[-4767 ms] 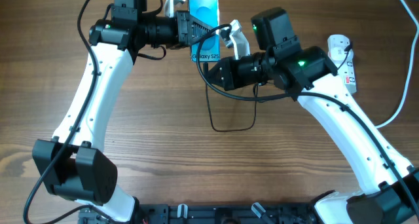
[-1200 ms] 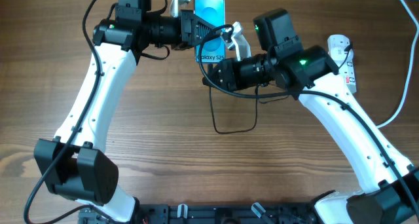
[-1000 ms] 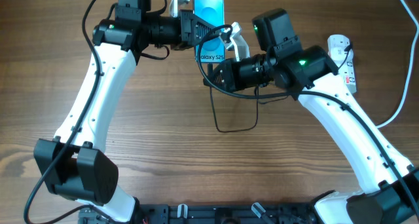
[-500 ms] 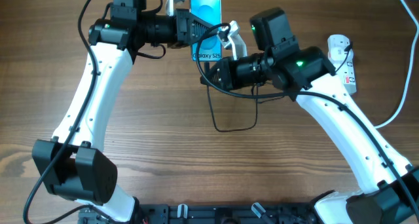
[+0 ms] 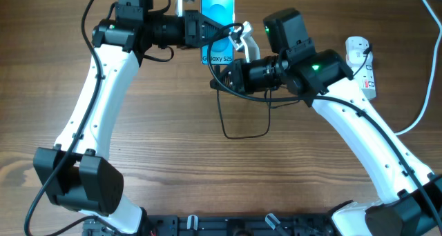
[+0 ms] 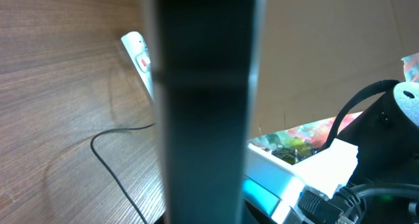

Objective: Plug charger to phone and switch on socket

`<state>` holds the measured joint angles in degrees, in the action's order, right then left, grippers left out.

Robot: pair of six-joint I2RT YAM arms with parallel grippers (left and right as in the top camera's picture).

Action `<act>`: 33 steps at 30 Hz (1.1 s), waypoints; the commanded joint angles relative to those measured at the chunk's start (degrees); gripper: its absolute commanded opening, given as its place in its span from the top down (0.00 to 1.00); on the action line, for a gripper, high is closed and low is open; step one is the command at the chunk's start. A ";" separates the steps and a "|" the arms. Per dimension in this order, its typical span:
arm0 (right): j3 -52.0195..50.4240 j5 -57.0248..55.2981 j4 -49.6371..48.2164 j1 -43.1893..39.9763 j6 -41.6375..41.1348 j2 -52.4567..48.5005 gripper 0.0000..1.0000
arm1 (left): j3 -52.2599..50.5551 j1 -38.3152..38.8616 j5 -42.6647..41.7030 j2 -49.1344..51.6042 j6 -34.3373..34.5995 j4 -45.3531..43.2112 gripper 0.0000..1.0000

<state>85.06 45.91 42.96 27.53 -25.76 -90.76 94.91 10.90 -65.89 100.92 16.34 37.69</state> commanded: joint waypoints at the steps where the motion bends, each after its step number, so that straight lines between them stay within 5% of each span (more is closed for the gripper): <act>1: 1.84 -3.43 -6.03 -3.30 -1.49 0.13 0.95 | -0.46 1.27 -5.44 -1.01 -2.16 3.43 0.96; 19: 2.38 -0.17 -9.84 -3.85 -2.12 -2.12 0.95 | -0.46 1.22 -4.57 -1.03 -0.72 5.27 0.96; 23: 2.38 0.72 -10.14 -3.85 -1.97 -2.03 0.61 | -0.46 1.20 -4.57 -1.03 -0.70 5.01 0.96; 25: 2.38 0.74 -8.81 -3.89 -1.16 -2.03 0.16 | -0.46 1.20 -4.57 -1.03 -0.72 5.01 0.96; 28: 2.38 2.51 -7.02 -3.89 0.55 -2.03 0.03 | -0.46 1.20 -4.57 -1.03 -0.72 4.98 0.96; 33: 2.36 3.74 -4.57 -4.72 6.60 -2.03 0.01 | -0.46 0.76 -4.61 -1.03 -0.70 4.79 0.96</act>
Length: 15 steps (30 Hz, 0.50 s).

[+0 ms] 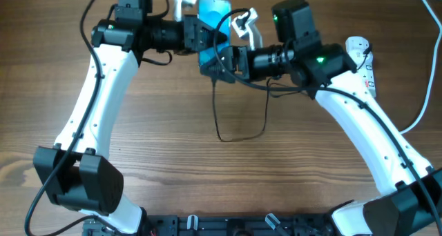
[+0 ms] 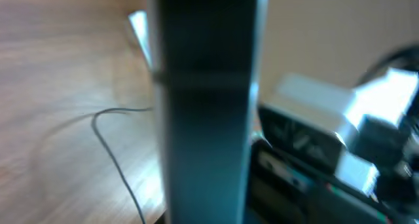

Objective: Plug charger to phone and switch on socket

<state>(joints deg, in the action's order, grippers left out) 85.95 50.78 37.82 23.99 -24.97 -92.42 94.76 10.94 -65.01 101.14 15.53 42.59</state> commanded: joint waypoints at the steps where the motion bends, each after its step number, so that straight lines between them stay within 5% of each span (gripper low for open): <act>1: 1.46 -1.07 0.63 -1.77 6.08 -0.37 0.00 | -0.31 0.68 -5.55 -1.25 0.11 -0.09 0.96; 11: 1.46 16.41 -0.83 -10.08 8.72 -0.37 0.01 | -0.31 0.68 -9.60 -1.25 0.11 -0.33 0.96; 15: 1.46 18.29 -0.81 -9.68 8.61 -0.37 0.08 | -0.31 0.68 -11.19 -1.25 0.15 -2.08 0.96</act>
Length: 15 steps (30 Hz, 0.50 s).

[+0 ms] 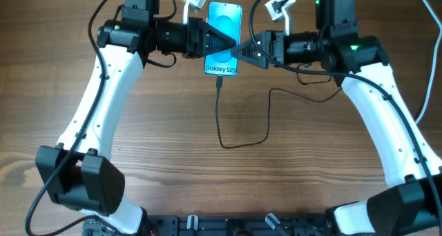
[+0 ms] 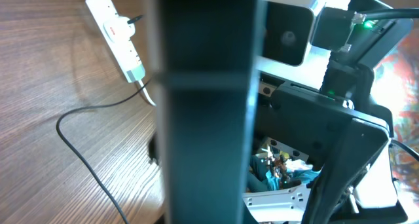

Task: Plug charger to phone and switch on socket
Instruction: 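Open the right gripper off the plug and pull it back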

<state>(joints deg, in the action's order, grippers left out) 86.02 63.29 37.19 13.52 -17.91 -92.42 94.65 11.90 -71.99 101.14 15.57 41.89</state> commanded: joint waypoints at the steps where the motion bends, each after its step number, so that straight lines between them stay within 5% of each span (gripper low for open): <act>1: 1.40 5.79 -0.17 1.01 1.57 -0.37 0.12 | -0.20 -0.28 -4.72 -1.25 0.35 -1.86 0.96; 6: 1.40 5.81 -0.17 1.84 1.40 -0.37 0.36 | -0.20 -0.28 -5.18 -1.25 5.29 -3.61 0.96; 15: 1.40 5.77 -0.76 1.95 1.42 -0.37 0.42 | -0.20 -0.28 -5.84 -1.25 7.65 -3.76 0.96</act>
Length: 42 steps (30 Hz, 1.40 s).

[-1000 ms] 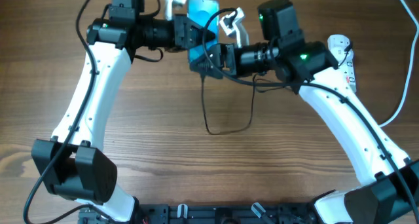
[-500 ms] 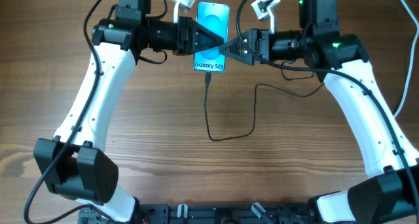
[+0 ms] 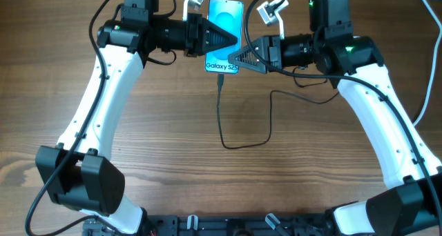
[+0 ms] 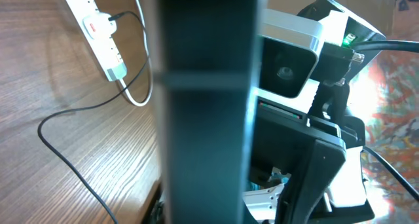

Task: Plug charger to phone and switch on socket
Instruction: 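Open the right gripper off the plug and pull it back, then lower the plugged phone upright toward the table with the left gripper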

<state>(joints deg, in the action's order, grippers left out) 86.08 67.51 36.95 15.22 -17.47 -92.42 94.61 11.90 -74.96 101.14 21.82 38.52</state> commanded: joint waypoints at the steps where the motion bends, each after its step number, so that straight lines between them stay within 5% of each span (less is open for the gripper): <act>1: 1.33 1.51 -0.52 0.24 1.01 -0.37 0.42 | -0.15 -0.26 -2.86 -1.25 1.40 -0.37 0.96; 7: 1.33 -6.43 -0.22 0.24 0.96 -0.37 0.25 | -0.17 -0.26 0.55 -1.22 0.92 -0.35 0.96; 13: 1.33 -14.34 0.68 -0.09 1.01 -0.37 0.01 | -0.17 0.17 20.46 -1.09 -2.36 5.42 0.96; 18: 1.33 -27.36 5.35 -0.48 0.98 -0.37 0.00 | -0.17 2.03 43.60 0.00 -2.54 14.03 0.96; 23: 1.18 -40.37 11.52 -0.46 0.98 -0.37 0.00 | -0.17 4.52 54.99 4.46 -2.54 17.29 0.96; 42: -6.99 -51.63 13.05 -0.46 0.79 -1.03 0.00 | -0.17 6.69 59.78 18.47 -2.54 14.91 0.96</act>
<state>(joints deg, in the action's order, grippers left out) 79.46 17.80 50.19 15.07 -16.99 -92.75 94.21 18.33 -18.04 118.28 20.23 54.02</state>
